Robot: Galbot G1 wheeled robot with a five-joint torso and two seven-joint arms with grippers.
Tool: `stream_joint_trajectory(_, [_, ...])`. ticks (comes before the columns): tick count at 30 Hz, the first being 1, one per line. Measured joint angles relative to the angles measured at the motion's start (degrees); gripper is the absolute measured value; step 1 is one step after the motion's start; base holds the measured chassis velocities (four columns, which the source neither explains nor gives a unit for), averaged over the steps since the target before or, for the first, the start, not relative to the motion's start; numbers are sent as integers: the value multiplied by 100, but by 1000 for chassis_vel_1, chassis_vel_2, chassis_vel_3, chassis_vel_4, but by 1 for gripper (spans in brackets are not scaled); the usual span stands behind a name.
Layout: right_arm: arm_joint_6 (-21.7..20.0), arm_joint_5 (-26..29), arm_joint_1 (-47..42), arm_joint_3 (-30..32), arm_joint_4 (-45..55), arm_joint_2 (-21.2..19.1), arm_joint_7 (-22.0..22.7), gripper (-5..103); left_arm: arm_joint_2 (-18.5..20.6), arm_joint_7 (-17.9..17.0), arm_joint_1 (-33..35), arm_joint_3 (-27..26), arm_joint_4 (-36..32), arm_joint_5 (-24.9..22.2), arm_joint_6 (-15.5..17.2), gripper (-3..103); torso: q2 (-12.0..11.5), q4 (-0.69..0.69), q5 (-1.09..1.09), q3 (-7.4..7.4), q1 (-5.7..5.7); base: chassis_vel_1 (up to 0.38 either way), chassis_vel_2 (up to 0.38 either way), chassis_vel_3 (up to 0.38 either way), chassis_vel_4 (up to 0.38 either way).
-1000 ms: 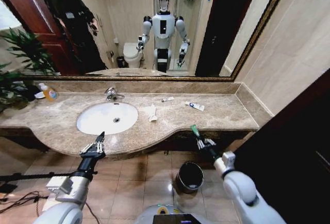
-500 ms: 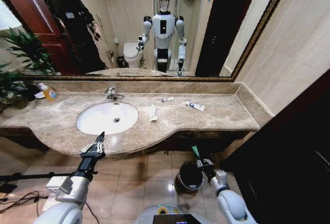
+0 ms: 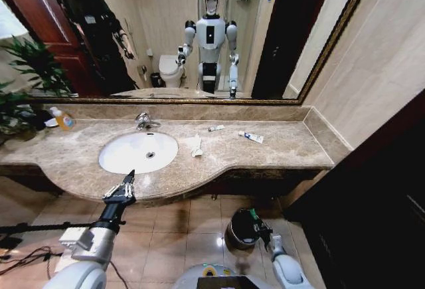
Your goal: Pick up the trash from the sink and place it in the trash bin.
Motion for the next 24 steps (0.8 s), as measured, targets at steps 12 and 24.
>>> stream_joint_trajectory(12, [327,-128,694,-36,-1333,181,16,21,0,0,0,0,0,0,0,0,0,0,0,0,0,0,0,0,0])
stream_joint_trajectory(24, [452,-180,1212,-94,-2078,312,16,21,0,0,0,0,0,0,0,0,0,0,-1,0,0,0,0,0,0])
